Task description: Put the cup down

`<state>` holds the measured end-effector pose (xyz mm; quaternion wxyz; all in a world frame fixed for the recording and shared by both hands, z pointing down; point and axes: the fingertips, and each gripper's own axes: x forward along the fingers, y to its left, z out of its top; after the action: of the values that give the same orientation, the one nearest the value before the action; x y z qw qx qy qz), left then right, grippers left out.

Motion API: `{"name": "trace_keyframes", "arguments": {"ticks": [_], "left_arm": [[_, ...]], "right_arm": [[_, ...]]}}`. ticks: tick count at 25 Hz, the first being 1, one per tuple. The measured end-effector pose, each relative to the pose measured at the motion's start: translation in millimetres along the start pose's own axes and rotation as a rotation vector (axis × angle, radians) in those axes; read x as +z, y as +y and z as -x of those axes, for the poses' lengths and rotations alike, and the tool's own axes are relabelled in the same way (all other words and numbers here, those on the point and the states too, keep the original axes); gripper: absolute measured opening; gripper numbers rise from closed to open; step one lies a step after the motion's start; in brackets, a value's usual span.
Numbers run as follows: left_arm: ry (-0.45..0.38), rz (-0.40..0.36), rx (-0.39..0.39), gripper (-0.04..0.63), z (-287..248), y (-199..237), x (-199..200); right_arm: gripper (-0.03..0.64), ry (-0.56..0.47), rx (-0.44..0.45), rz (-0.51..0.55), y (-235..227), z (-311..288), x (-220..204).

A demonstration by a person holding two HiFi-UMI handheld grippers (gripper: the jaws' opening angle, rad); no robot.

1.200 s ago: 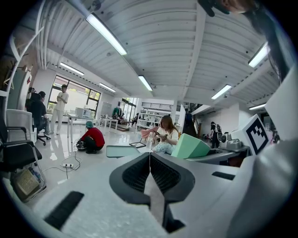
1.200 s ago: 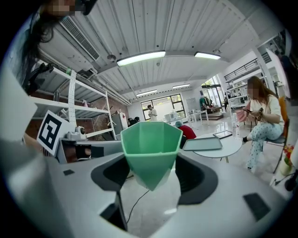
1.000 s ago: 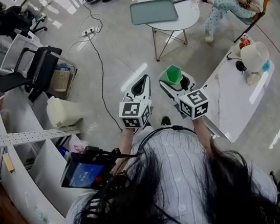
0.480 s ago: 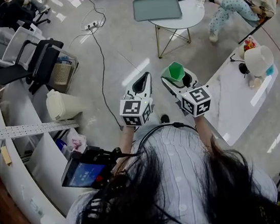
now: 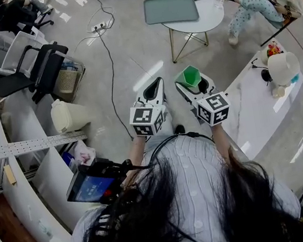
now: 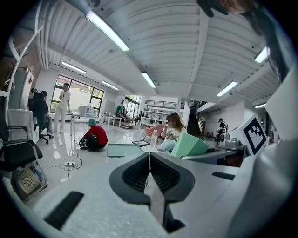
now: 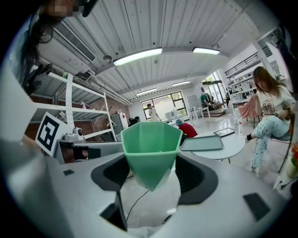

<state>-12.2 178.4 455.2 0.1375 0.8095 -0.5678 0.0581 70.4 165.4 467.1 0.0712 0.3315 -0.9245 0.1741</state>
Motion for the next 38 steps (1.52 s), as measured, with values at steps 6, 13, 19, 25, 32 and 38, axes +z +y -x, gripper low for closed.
{"name": "trace_keyframes", "arguments": {"ticks": [6, 13, 19, 25, 32, 38], "left_arm": [[0.014, 0.003, -0.024, 0.015, -39.4, 17.5, 6.0], [0.027, 0.012, -0.057, 0.015, -86.4, 47.1, 21.8], [0.044, 0.019, -0.086, 0.015, -120.8, 74.5, 32.1], [0.051, 0.023, -0.106, 0.015, -152.0, 103.9, 44.5], [0.060, 0.021, -0.136, 0.015, -182.5, 134.8, 57.4], [0.070, 0.018, -0.164, 0.015, -208.9, 155.7, 63.3]], "right_arm": [[0.316, 0.000, -0.024, -0.013, -27.9, -25.9, 10.8], [0.316, 0.013, -0.056, -0.029, -56.5, -64.2, 25.6], [0.316, 0.028, -0.084, -0.044, -76.9, -99.3, 37.6], [0.316, 0.028, -0.099, -0.057, -93.1, -135.9, 52.8], [0.316, 0.029, -0.127, -0.069, -108.6, -172.8, 66.5], [0.316, 0.028, -0.153, -0.077, -123.4, -198.5, 73.7]]}}
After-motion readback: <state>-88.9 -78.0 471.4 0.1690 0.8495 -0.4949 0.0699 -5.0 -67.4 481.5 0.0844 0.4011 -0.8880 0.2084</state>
